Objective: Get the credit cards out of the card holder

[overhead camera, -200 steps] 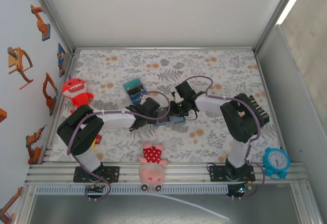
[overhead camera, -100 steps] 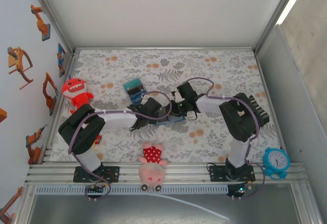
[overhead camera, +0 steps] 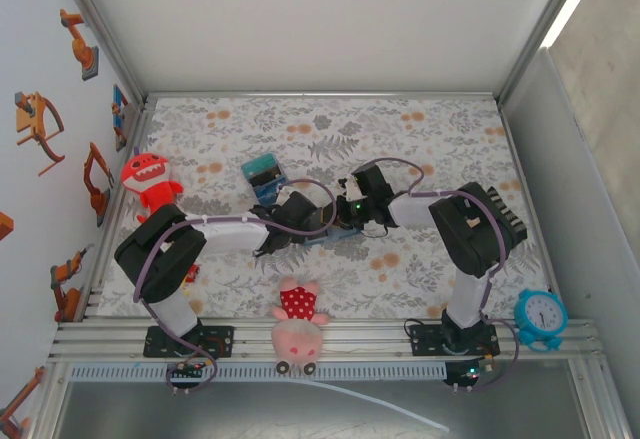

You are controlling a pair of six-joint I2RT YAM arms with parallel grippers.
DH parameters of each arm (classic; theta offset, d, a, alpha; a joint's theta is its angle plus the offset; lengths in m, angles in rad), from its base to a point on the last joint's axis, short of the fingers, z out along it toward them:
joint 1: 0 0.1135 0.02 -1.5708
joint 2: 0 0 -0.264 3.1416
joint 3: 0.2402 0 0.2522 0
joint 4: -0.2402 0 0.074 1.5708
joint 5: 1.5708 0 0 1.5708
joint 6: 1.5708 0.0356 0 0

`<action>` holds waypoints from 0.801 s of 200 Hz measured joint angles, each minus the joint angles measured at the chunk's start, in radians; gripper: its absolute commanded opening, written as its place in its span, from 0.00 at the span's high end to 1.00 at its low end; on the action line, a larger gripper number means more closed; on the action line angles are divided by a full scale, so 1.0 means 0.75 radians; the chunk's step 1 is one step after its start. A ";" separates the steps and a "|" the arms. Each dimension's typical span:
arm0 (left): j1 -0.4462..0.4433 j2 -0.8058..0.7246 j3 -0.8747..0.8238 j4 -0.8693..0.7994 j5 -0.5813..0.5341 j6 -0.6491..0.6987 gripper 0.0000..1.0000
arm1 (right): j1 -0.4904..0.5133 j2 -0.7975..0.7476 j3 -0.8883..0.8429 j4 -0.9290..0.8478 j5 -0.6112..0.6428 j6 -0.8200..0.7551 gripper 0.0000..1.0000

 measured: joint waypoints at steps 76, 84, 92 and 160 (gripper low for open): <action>-0.003 0.002 0.006 -0.010 -0.008 0.000 0.03 | -0.044 0.000 -0.058 0.114 -0.070 0.046 0.87; -0.003 0.003 0.010 -0.014 -0.008 0.000 0.03 | -0.050 -0.001 -0.069 0.133 -0.081 0.057 0.87; -0.004 0.005 0.012 -0.017 -0.009 0.000 0.03 | -0.056 0.000 -0.080 0.157 -0.092 0.068 0.86; -0.008 0.009 0.019 -0.025 -0.014 0.000 0.03 | -0.071 0.000 -0.095 0.242 -0.139 0.111 0.84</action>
